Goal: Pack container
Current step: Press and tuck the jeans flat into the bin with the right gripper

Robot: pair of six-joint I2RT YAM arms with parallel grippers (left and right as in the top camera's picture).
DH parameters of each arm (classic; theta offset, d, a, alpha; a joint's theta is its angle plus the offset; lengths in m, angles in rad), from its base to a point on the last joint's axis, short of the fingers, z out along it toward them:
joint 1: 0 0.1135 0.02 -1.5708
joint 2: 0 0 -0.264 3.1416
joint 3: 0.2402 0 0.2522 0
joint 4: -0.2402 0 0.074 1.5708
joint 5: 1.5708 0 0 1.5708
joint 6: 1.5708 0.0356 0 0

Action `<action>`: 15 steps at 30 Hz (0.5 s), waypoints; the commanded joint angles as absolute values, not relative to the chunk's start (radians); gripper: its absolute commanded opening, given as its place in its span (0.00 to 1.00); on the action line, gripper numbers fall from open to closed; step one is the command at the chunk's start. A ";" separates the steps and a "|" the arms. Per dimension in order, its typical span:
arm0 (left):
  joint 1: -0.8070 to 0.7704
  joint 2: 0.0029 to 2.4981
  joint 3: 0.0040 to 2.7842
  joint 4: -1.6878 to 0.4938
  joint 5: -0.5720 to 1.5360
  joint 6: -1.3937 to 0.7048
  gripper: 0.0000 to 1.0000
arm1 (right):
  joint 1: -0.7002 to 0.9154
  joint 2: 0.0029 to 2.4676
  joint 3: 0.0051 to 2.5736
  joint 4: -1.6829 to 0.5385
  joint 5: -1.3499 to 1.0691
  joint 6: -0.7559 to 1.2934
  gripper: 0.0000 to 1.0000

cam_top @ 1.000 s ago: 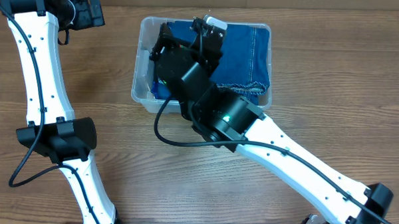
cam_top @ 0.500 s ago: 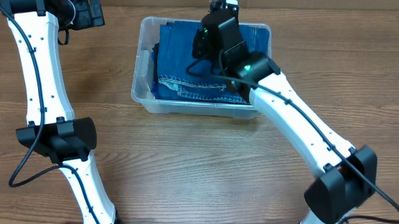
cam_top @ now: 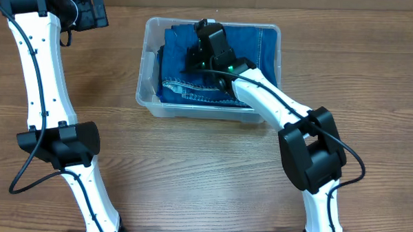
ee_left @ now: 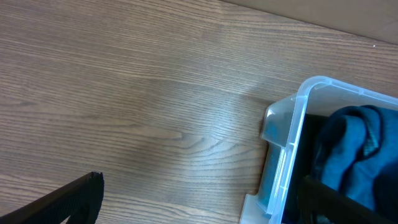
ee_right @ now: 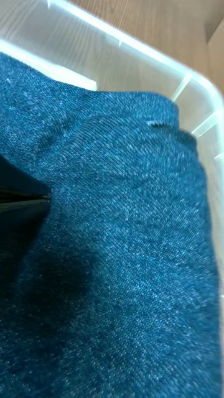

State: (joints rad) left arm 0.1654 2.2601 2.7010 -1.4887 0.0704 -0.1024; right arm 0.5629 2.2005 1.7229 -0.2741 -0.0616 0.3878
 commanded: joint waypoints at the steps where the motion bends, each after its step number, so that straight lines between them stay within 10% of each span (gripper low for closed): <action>1: 0.162 2.257 2.704 -1.485 0.075 -0.113 1.00 | 0.575 2.311 1.722 -0.324 -0.099 0.363 0.04; 15: 0.162 2.257 2.704 -1.485 0.075 -0.113 1.00 | 0.496 2.122 1.961 -0.637 0.014 0.370 0.04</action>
State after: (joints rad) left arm 0.1650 2.2601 2.7010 -1.4887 0.0704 -0.1024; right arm 0.5430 2.1998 1.9190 -0.6117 -0.0582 0.3874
